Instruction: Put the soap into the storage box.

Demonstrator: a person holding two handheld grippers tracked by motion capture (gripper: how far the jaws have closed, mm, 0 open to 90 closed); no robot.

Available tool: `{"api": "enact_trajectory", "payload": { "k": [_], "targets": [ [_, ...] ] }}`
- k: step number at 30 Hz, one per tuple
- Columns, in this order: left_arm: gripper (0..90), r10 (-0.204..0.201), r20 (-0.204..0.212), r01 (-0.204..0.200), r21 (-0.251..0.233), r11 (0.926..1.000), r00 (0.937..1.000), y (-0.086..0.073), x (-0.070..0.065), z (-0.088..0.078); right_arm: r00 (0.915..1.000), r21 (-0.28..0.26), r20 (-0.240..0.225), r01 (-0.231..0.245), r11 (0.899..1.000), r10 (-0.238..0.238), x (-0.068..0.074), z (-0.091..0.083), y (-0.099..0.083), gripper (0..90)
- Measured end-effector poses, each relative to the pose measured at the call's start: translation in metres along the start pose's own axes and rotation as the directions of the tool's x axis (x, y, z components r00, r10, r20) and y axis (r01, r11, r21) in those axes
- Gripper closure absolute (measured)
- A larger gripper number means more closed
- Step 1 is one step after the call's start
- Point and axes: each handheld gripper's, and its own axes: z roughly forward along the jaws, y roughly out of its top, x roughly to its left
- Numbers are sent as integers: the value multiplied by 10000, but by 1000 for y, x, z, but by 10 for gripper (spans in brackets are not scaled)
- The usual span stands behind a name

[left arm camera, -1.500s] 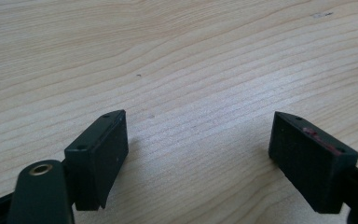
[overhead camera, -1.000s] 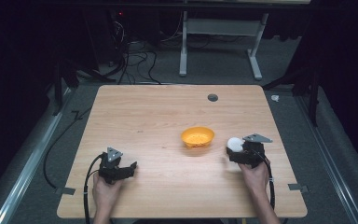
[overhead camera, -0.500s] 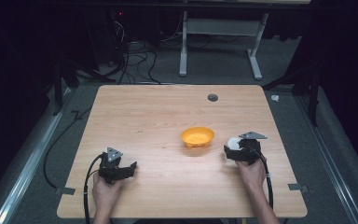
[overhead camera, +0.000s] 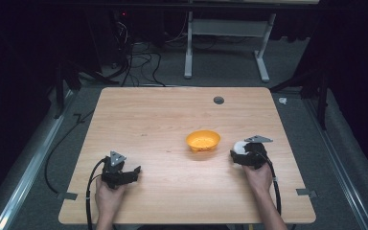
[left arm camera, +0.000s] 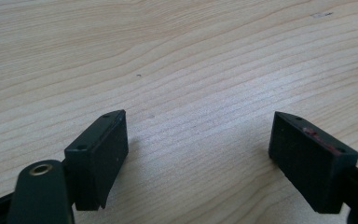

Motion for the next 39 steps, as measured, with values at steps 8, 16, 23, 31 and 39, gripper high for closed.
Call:
{"api": "enact_trajectory", "payload": {
  "k": [8, 16, 23, 31, 39],
  "targets": [
    [203, -5, 0, 5, -3, 10000, 10000, 0, 0, 0, 9997, 34, -11, 263, 9996, -263, -1, -1, -1, 248],
    [203, -4, -1, 4, -4, 10000, 10000, 0, 0, 0, 9995, 72, -113, 294, 9995, -293, -2, -2, -1, 250],
    [203, -6, 1, 6, -5, 10000, 10000, 0, 0, 0, 9995, 95, -169, 283, 9996, -281, -2, -3, -1, 250],
    [203, -4, -1, 4, -5, 10000, 10000, 0, 0, 0, 9992, 86, -175, 353, 9993, -351, -1, -7, -1, 250],
    [203, -2, 0, 2, -2, 10000, 10000, 0, 0, 0, 9985, -28, -416, 360, 9993, -360, 0, -14, 0, 250]
  ]
}}
